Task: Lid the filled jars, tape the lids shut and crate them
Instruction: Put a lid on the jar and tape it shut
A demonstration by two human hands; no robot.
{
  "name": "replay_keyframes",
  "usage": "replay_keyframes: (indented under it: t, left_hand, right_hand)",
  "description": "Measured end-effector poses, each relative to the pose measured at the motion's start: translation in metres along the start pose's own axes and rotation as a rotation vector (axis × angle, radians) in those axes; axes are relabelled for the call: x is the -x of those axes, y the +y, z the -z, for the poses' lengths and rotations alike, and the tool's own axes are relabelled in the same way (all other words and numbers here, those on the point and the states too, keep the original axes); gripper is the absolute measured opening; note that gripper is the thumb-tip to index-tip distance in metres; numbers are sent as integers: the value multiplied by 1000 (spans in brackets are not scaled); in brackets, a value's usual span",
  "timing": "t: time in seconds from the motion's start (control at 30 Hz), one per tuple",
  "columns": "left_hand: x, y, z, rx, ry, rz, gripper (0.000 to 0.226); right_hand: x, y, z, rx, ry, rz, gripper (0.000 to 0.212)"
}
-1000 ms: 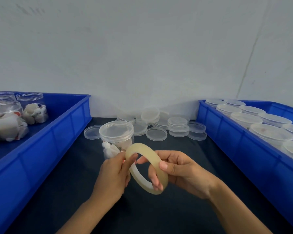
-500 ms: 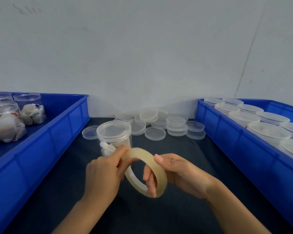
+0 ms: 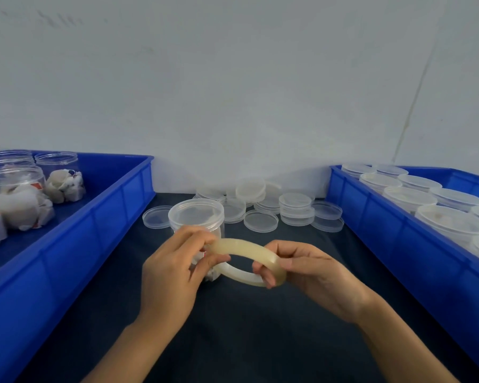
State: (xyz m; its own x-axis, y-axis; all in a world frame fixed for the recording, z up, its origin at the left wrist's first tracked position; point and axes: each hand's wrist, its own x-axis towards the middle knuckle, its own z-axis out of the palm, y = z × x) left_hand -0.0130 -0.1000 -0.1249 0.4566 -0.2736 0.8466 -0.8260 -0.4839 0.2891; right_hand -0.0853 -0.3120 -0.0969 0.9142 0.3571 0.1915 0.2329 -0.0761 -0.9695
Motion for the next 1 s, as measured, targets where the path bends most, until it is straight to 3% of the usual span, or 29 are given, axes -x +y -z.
replay_keyframes:
  t: [0.3,0.57,0.8,1.0]
  left_hand:
    - [2,8,-3,-153,-14,-255,35]
    - [3,6,-4,-149,-48,-207,32]
    - [4,7,-7,-136,-45,-159,26]
    - [4,5,-7,-76,-64,-123,25]
  right_hand:
    - [-7,1,-25,235,113,-29,28]
    - [-11,6,-26,126,101,-124,16]
    - [-13,6,-35,137,204,-138,19]
    - [-14,0,-34,125,188,-200,19]
